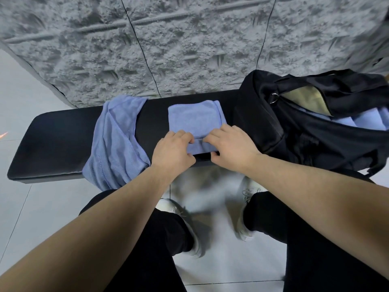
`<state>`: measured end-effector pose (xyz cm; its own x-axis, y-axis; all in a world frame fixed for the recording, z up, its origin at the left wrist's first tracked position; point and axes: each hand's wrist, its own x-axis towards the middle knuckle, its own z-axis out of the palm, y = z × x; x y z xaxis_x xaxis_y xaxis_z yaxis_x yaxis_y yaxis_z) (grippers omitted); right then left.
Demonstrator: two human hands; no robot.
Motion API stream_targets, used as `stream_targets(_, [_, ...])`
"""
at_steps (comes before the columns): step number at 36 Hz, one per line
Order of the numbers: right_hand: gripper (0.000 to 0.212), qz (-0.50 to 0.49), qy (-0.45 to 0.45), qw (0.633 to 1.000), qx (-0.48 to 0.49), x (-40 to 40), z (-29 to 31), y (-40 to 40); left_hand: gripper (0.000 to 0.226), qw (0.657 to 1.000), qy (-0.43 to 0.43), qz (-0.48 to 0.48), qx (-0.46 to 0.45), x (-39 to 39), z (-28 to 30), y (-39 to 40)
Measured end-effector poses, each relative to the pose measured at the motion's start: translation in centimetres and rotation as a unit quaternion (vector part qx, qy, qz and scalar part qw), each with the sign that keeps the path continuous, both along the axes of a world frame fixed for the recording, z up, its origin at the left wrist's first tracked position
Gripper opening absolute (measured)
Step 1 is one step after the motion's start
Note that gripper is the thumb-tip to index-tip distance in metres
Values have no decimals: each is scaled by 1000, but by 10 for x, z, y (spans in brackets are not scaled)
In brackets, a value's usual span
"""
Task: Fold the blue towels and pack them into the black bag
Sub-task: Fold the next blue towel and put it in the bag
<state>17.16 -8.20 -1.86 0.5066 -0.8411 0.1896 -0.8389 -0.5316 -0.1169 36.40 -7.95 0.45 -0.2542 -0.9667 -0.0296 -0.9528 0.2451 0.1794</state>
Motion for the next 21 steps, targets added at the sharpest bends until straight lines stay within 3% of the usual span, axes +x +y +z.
stream_targets(8, [49,-20,-11,998,55,0,-3,-4,41,999,-22,-12,-24,-2,-5,-3])
stream_targets(21, [41,-18,-38,981,187,-6,10,3,36,1000,-15,13,10,-2,0,-2])
